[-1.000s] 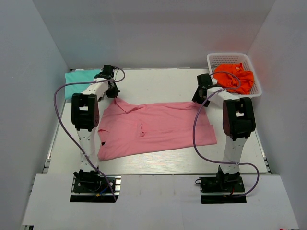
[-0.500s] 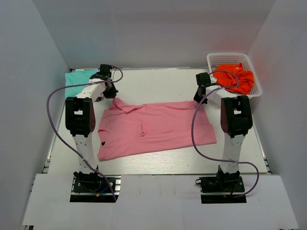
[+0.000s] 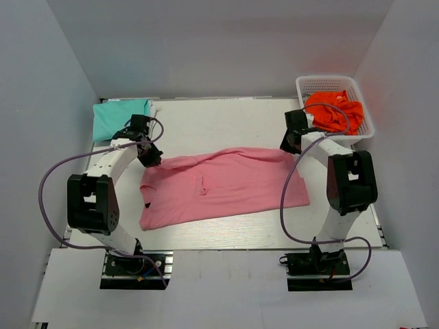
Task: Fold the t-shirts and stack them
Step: Grap the side of the flattened tshirt furthest away from the robot with both arms, then fold the other side of the tshirt into a rectangle
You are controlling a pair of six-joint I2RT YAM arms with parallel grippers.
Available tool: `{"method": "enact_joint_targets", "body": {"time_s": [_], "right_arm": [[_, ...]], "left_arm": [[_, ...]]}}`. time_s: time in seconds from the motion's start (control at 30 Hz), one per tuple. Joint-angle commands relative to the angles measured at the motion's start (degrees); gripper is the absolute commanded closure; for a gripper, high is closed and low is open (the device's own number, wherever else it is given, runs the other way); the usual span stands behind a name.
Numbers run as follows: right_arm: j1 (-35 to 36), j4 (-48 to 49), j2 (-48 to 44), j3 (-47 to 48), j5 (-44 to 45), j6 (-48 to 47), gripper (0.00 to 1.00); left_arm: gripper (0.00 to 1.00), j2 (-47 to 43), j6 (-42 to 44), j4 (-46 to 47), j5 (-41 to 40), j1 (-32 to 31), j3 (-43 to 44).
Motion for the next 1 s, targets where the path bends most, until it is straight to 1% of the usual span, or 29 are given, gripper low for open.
{"method": "enact_joint_targets", "body": {"time_s": [0.0, 0.03, 0.13, 0.23, 0.3, 0.37, 0.47, 0.6, 0.67, 0.8, 0.93, 0.97], "right_arm": [[-0.03, 2.33, -4.98, -2.85, 1.45, -1.48, 1.00], [0.06, 2.50, -6.03, -3.29, 1.79, -1.57, 1.00], [-0.03, 1.89, -8.76, -4.44, 2.84, -2.01, 1.00], [-0.03, 1.54, -11.22, -6.20, 3.47, -2.18, 1.00], [-0.03, 1.54, -12.45, -7.68, 3.38, -2.45, 1.00], [-0.03, 1.28, -13.86, -8.74, 3.20, -2.62, 1.00], [-0.12, 1.36, -15.35, -10.24, 3.20, -2.45, 1.00], [-0.21, 1.54, -16.85, -11.38, 2.94, -2.80, 1.00], [-0.29, 1.19, -17.21, -11.47, 2.50, -3.15, 1.00], [-0.38, -0.30, -17.29, -10.95, 2.85, -3.85, 1.00], [-0.30, -1.45, -17.73, -10.33, 2.59, -4.38, 1.00], [-0.29, -1.97, -17.47, -10.16, 2.50, -4.47, 1.00]], "left_arm": [[1.00, -5.57, -4.09, -0.42, 2.06, -0.24, -3.05], [1.00, -6.71, -4.09, -1.21, 2.58, -0.24, -3.05], [1.00, -8.38, -4.62, -6.21, 0.04, 0.29, -3.05], [1.00, -12.42, -4.62, -6.23, -0.49, -0.33, -5.24], [1.00, -14.97, -4.62, -5.61, 0.73, -0.33, -6.91], [1.00, -15.51, -4.62, -7.71, 0.74, 0.20, -8.14], [1.00, -18.05, -5.14, -10.09, -1.28, 0.20, -9.02], [1.00, -22.62, -5.15, -9.57, 0.21, -0.33, -13.93], [1.00, -24.55, -5.15, -10.18, 0.39, 0.29, -14.57], [1.00, -25.96, -5.15, -12.55, 0.39, 0.29, -16.32], [1.00, -26.58, -5.15, -13.78, -0.22, 0.29, -16.32], [1.00, -26.06, -5.15, -14.31, -0.23, 0.29, -14.50]]}}
